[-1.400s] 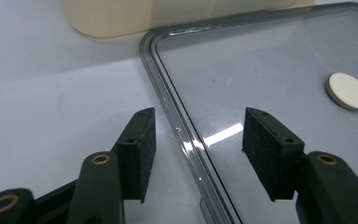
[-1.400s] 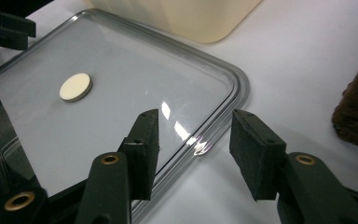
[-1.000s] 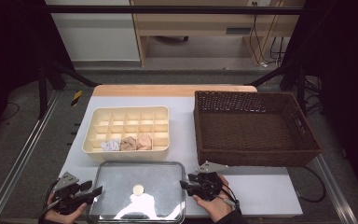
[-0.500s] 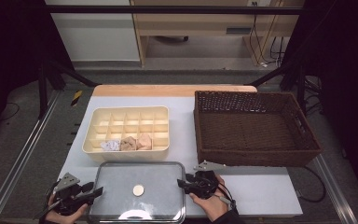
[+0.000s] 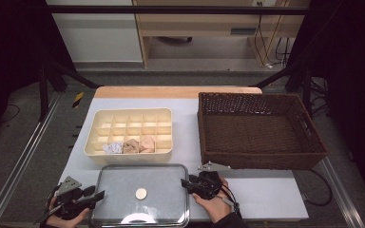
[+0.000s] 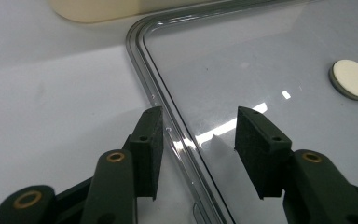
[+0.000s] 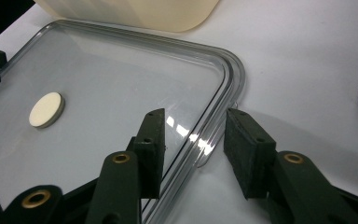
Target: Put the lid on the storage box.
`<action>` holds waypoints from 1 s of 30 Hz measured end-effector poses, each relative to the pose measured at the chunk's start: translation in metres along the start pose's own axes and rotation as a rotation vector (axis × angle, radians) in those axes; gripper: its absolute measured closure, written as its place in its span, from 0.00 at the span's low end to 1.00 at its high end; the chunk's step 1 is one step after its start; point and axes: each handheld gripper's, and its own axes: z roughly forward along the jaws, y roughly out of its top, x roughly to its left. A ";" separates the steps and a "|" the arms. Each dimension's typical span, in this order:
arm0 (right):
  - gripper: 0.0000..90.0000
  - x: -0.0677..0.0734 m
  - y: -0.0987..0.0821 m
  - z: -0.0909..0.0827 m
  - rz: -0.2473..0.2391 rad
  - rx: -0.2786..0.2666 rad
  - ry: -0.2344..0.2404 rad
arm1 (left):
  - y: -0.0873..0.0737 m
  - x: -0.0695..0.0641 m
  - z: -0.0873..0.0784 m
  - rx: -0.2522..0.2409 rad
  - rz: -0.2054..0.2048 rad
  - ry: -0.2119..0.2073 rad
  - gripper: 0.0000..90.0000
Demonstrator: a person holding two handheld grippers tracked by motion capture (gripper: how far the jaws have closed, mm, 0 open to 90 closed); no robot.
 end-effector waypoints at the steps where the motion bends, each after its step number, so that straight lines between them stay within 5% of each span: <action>1: 0.66 0.000 -0.001 -0.001 0.003 0.000 0.002 | 0.000 0.000 0.000 0.000 -0.003 -0.002 0.58; 20: 0.67 0.001 -0.006 -0.004 0.063 -0.018 0.019 | 0.000 0.000 -0.001 0.006 -0.009 0.000 0.58; 30: 0.71 -0.005 -0.005 -0.006 0.146 -0.056 0.065 | -0.001 0.000 -0.001 0.006 -0.012 0.003 0.58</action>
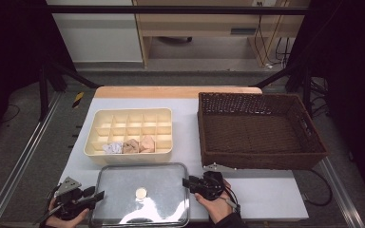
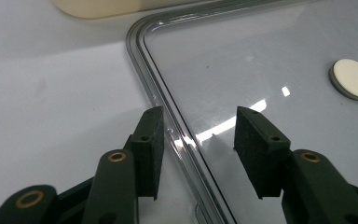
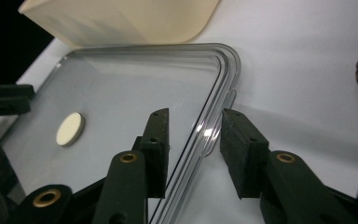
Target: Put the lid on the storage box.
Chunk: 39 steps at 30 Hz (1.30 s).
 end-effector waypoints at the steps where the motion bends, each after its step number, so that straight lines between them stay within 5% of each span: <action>1: 0.71 0.000 0.000 -0.001 0.006 -0.006 0.007 | 0.000 0.000 0.000 0.000 -0.002 0.000 0.58; 9: 0.72 0.005 0.007 -0.015 0.033 -0.124 0.098 | 0.000 0.001 0.000 -0.001 -0.004 -0.007 0.56; 18: 0.69 0.011 0.011 -0.015 -0.008 -0.183 0.097 | 0.000 0.003 -0.001 -0.003 -0.015 -0.021 0.55; 25: 0.69 0.012 0.007 -0.013 0.007 -0.181 0.092 | -0.001 0.003 -0.001 -0.004 -0.020 -0.022 0.55; 31: 0.68 0.009 0.002 -0.014 0.024 -0.116 0.087 | -0.001 0.004 -0.001 -0.007 -0.024 -0.028 0.55; 39: 0.67 0.005 0.005 -0.006 0.033 -0.128 0.074 | -0.001 0.004 -0.001 -0.008 -0.026 -0.027 0.56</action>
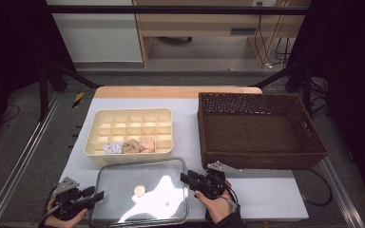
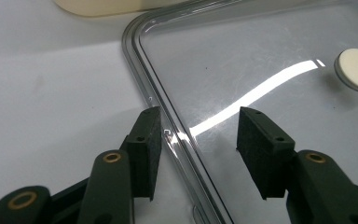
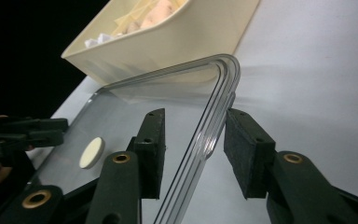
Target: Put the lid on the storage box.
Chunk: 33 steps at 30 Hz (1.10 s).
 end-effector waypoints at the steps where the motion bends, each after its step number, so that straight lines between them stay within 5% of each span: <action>1: 0.68 -0.001 0.000 0.000 0.003 0.004 -0.001 | 0.000 0.000 0.000 0.001 0.000 -0.001 0.55; 9: 0.70 -0.001 -0.007 -0.008 0.020 0.035 0.019 | -0.001 -0.002 -0.001 0.002 0.003 0.006 0.56; 16: 0.66 -0.007 -0.014 0.005 -0.009 0.125 -0.044 | -0.001 -0.002 -0.001 0.002 0.005 0.003 0.55; 22: 0.59 -0.005 -0.012 0.009 -0.070 0.115 -0.054 | 0.000 -0.004 0.000 0.007 0.027 0.013 0.52; 33: 0.66 -0.007 -0.007 0.003 0.003 0.083 -0.019 | 0.000 -0.003 0.000 0.009 0.024 0.007 0.52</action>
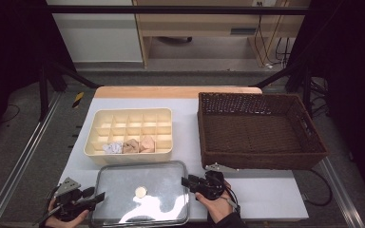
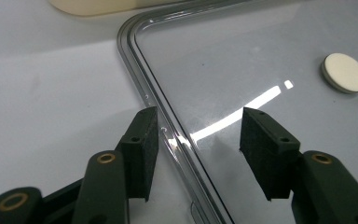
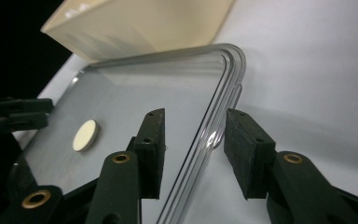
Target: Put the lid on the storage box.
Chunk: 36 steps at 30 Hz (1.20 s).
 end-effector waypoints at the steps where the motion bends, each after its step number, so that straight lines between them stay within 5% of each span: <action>1: 0.67 0.001 0.001 -0.002 0.000 -0.012 0.008 | 0.000 0.000 0.000 0.000 0.000 -0.002 0.52; 7: 0.67 0.008 0.006 -0.010 -0.012 -0.113 0.056 | 0.000 0.001 0.000 -0.001 -0.009 -0.014 0.51; 13: 0.66 0.007 0.008 -0.008 0.012 -0.151 0.073 | 0.000 0.003 -0.001 -0.004 -0.022 -0.025 0.51; 36: 0.63 0.010 0.017 -0.001 0.000 -0.155 0.077 | -0.001 0.005 -0.001 -0.007 -0.032 -0.042 0.46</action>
